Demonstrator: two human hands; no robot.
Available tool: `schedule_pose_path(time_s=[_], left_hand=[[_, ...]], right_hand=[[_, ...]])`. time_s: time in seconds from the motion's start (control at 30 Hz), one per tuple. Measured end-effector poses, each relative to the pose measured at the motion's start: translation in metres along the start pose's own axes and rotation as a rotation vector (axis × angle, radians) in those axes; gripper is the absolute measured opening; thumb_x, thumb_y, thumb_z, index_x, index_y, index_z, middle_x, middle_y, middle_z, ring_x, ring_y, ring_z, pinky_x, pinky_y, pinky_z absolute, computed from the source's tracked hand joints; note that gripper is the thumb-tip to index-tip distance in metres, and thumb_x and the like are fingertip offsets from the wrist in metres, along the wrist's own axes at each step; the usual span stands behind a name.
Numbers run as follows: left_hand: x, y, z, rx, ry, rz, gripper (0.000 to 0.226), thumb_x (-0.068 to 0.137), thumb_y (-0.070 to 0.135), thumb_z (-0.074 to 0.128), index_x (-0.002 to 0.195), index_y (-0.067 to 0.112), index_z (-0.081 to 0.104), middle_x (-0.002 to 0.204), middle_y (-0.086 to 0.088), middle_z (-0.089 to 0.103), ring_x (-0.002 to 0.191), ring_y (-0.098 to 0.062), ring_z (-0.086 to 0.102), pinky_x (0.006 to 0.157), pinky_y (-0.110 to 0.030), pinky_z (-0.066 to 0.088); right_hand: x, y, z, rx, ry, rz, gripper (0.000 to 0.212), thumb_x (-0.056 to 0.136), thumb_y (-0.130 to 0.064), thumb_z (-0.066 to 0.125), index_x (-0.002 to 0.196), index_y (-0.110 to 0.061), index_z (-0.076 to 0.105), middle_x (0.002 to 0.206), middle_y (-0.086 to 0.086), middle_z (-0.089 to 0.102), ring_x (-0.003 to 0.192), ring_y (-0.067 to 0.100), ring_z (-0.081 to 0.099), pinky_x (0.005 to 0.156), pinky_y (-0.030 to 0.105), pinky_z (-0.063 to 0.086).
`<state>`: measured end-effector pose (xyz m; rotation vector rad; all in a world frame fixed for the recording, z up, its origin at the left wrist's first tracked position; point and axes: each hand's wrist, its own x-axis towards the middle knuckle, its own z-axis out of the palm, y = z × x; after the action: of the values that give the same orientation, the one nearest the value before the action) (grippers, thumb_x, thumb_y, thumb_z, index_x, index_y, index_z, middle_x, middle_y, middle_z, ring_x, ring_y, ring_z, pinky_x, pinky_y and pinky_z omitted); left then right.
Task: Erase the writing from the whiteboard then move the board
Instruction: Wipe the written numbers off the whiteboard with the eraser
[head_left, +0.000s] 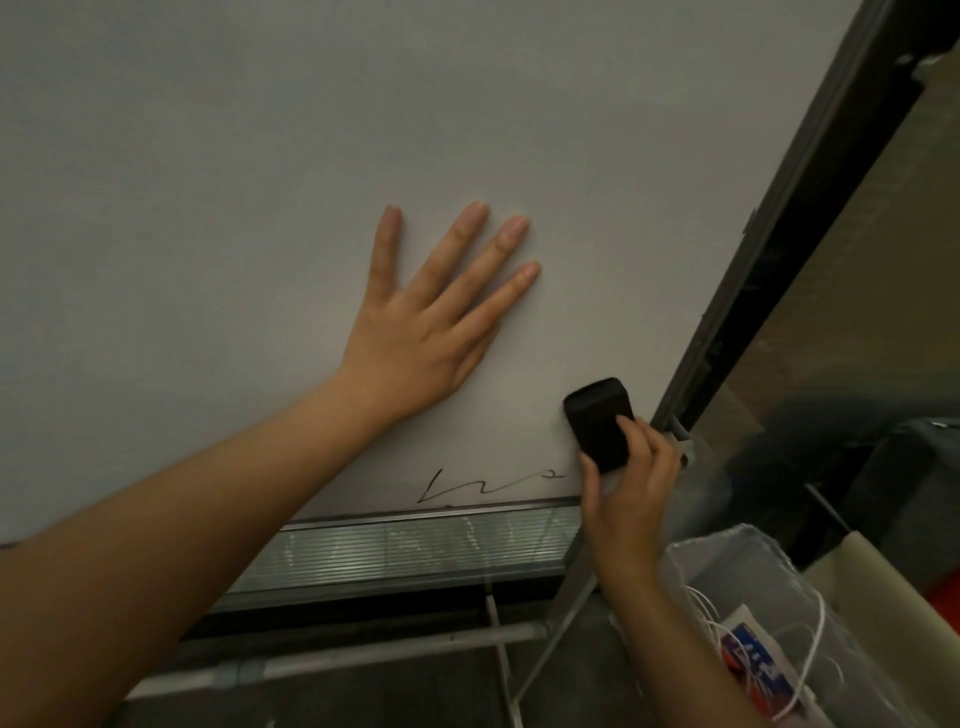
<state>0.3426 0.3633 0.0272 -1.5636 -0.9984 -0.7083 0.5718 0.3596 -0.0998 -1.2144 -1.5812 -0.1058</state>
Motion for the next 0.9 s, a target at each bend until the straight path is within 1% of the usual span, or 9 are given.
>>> schedule_pose_path(time_s=[0.1, 0.23, 0.37, 0.43, 0.5, 0.53, 0.6, 0.77, 0.9], left_hand=[[-0.001, -0.002, -0.002, -0.007, 0.001, 0.017, 0.047, 0.098, 0.023, 0.052, 0.145, 0.018, 0.047, 0.151, -0.009, 0.04, 0.14, -0.032, 0.035, 0.112, -0.062, 0.01], [-0.014, -0.012, -0.008, -0.017, -0.028, 0.065, 0.048, 0.099, 0.022, 0.051, 0.146, 0.017, 0.045, 0.152, -0.009, 0.039, 0.141, -0.031, 0.034, 0.115, -0.055, 0.011], [-0.031, -0.023, -0.016, -0.034, -0.07, 0.109, 0.048, 0.1, 0.022, 0.049, 0.147, 0.017, 0.044, 0.153, -0.009, 0.038, 0.141, -0.03, 0.034, 0.116, -0.048, 0.013], [-0.043, -0.031, -0.019, -0.038, -0.098, 0.128, 0.047, 0.101, 0.022, 0.047, 0.147, 0.016, 0.043, 0.153, -0.009, 0.037, 0.142, -0.029, 0.034, 0.116, -0.047, 0.013], [-0.053, -0.038, -0.022, -0.049, -0.136, 0.142, 0.047, 0.101, 0.023, 0.045, 0.148, 0.016, 0.042, 0.154, -0.009, 0.035, 0.142, -0.029, 0.032, 0.116, -0.047, 0.013], [-0.056, -0.041, -0.024, -0.054, -0.154, 0.149, 0.047, 0.102, 0.023, 0.044, 0.148, 0.016, 0.041, 0.154, -0.009, 0.034, 0.143, -0.029, 0.031, 0.116, -0.047, 0.014], [-0.065, -0.047, -0.027, -0.069, -0.19, 0.166, 0.046, 0.103, 0.024, 0.04, 0.148, 0.015, 0.04, 0.155, -0.01, 0.033, 0.143, -0.03, 0.03, 0.117, -0.048, 0.013], [-0.082, -0.061, -0.031, -0.094, -0.231, 0.219, 0.046, 0.105, 0.024, 0.037, 0.15, 0.014, 0.037, 0.156, -0.01, 0.03, 0.144, -0.03, 0.028, 0.118, -0.046, 0.011], [-0.086, -0.068, -0.031, -0.102, -0.22, 0.269, 0.052, 0.101, 0.022, 0.045, 0.151, 0.013, 0.034, 0.157, -0.01, 0.029, 0.145, -0.029, 0.025, 0.118, -0.045, 0.01]], right_hand=[[-0.014, 0.0, 0.009, 0.056, 0.015, 0.134, 0.068, 0.079, -0.003, 0.075, 0.13, -0.025, 0.037, 0.127, 0.0, 0.034, 0.119, 0.03, 0.044, 0.098, 0.051, 0.045], [-0.036, -0.011, 0.024, 0.186, 0.031, 0.378, 0.07, 0.083, -0.011, 0.073, 0.135, -0.032, 0.031, 0.133, -0.005, 0.034, 0.127, 0.028, 0.042, 0.104, 0.053, 0.042], [-0.049, -0.018, 0.039, 0.18, 0.046, 0.442, 0.074, 0.082, -0.011, 0.073, 0.137, -0.032, 0.028, 0.137, 0.01, 0.038, 0.129, 0.031, 0.042, 0.105, 0.053, 0.04], [-0.05, -0.028, 0.045, 0.206, 0.045, 0.498, 0.076, 0.082, -0.008, 0.073, 0.141, -0.029, 0.029, 0.139, 0.009, 0.037, 0.129, 0.029, 0.042, 0.107, 0.049, 0.039], [-0.051, -0.048, 0.052, 0.223, 0.034, 0.521, 0.077, 0.082, -0.006, 0.073, 0.144, -0.021, 0.03, 0.141, 0.01, 0.037, 0.129, 0.028, 0.041, 0.106, 0.036, 0.037], [-0.053, -0.06, 0.056, 0.237, 0.023, 0.524, 0.078, 0.082, -0.005, 0.073, 0.145, -0.019, 0.03, 0.141, 0.01, 0.036, 0.13, 0.028, 0.041, 0.103, 0.031, 0.035], [-0.061, -0.09, 0.069, 0.261, 0.0, 0.505, 0.082, 0.081, -0.004, 0.073, 0.146, -0.023, 0.028, 0.141, 0.01, 0.036, 0.129, 0.028, 0.041, 0.1, 0.028, 0.033], [-0.087, -0.151, 0.097, 0.242, -0.051, 0.407, 0.088, 0.077, -0.008, 0.076, 0.145, -0.028, 0.025, 0.132, 0.01, 0.039, 0.12, 0.029, 0.044, 0.096, 0.045, 0.047], [-0.103, -0.173, 0.101, 0.152, -0.114, 0.229, 0.087, 0.076, -0.015, 0.08, 0.144, -0.025, 0.026, 0.124, 0.003, 0.038, 0.111, 0.021, 0.044, 0.086, 0.031, 0.045]])
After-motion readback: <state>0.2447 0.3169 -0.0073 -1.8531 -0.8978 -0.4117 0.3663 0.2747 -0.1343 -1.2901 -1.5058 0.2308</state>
